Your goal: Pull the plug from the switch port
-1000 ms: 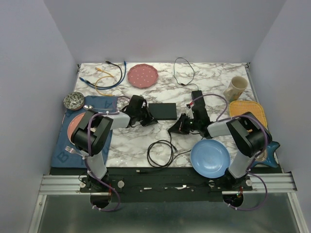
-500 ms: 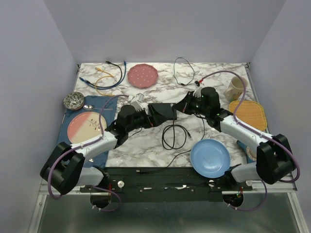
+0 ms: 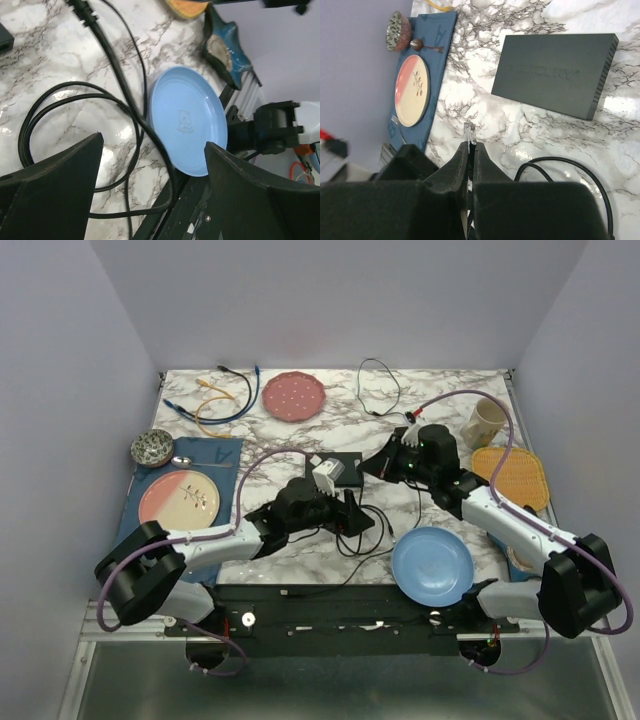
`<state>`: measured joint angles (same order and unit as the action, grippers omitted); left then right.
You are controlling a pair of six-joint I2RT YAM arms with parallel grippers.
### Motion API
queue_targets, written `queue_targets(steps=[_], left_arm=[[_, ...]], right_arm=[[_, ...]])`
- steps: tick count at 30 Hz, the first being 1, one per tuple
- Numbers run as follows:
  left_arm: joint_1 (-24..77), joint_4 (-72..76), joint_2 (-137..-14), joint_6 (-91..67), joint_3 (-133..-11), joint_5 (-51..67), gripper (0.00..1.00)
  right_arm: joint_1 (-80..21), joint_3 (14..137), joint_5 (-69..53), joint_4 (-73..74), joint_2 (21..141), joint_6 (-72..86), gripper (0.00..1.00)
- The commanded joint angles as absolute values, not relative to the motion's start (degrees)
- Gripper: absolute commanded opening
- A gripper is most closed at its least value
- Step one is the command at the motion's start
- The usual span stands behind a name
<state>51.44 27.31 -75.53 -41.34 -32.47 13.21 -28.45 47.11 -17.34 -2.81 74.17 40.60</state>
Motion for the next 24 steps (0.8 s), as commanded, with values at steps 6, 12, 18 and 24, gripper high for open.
queue_targets(steps=[6, 12, 18, 24], left_arm=[[51.8, 20.8, -84.3, -40.7, -39.5, 14.3, 0.29], [51.7, 9.3, -79.6, -36.7, -44.9, 8.5, 0.00], [50.6, -3.0, -67.9, -32.9, -51.4, -2.8, 0.00], [45.5, -12.5, -61.0, -30.1, -61.2, -12.0, 0.00]], right_arm=[[-29.5, 45.1, -15.8, -0.3, 66.7, 39.6, 0.04], [-29.5, 46.1, -14.9, 1.9, 61.8, 36.8, 0.40], [-29.5, 44.1, -4.3, 4.7, 52.5, 35.9, 0.47], [-29.5, 40.3, 1.2, 4.7, 45.9, 36.0, 0.48]])
